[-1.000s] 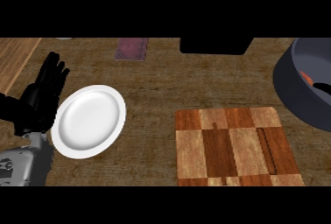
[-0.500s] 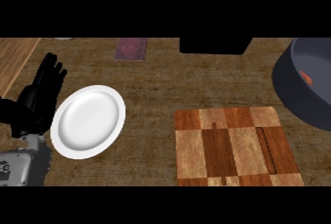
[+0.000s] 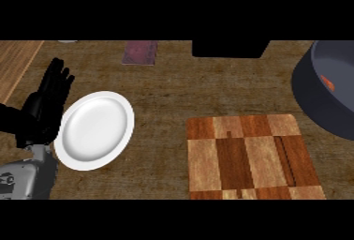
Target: Pick the sweet potato from the cutting board and place it in the pot
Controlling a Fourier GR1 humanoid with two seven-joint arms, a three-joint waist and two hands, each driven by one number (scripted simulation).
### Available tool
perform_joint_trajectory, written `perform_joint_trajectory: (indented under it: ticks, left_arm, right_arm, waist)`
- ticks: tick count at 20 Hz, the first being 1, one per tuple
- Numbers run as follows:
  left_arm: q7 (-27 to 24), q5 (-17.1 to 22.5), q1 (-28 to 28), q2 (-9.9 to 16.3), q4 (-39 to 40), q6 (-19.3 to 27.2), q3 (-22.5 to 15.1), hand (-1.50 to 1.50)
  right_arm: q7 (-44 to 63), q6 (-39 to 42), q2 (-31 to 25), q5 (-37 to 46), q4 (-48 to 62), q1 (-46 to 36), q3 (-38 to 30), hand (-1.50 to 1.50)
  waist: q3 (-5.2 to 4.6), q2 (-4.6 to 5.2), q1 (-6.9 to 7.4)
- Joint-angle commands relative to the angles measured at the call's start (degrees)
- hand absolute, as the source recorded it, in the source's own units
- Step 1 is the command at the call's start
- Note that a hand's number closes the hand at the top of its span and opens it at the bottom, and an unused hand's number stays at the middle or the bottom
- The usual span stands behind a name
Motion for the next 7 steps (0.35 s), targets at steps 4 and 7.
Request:
perform_joint_trajectory:
  ticks: [4,7]
  left_arm:
    - [1.68,0.17,-1.03,0.06,-1.18,0.92,0.65,0.0]
    - [-0.34,-1.17,1.29,-0.92,-1.02,0.71,-1.01,0.0]
  right_arm:
    - [-2.0,4.72,-2.82,-0.53,0.38,3.45,-0.21,-1.5]
    - [-1.97,4.28,-2.76,-0.38,0.18,4.1,0.09,-1.5]
  waist:
    - [0.11,-0.05,0.1]
    - [0.09,-0.07,0.38]
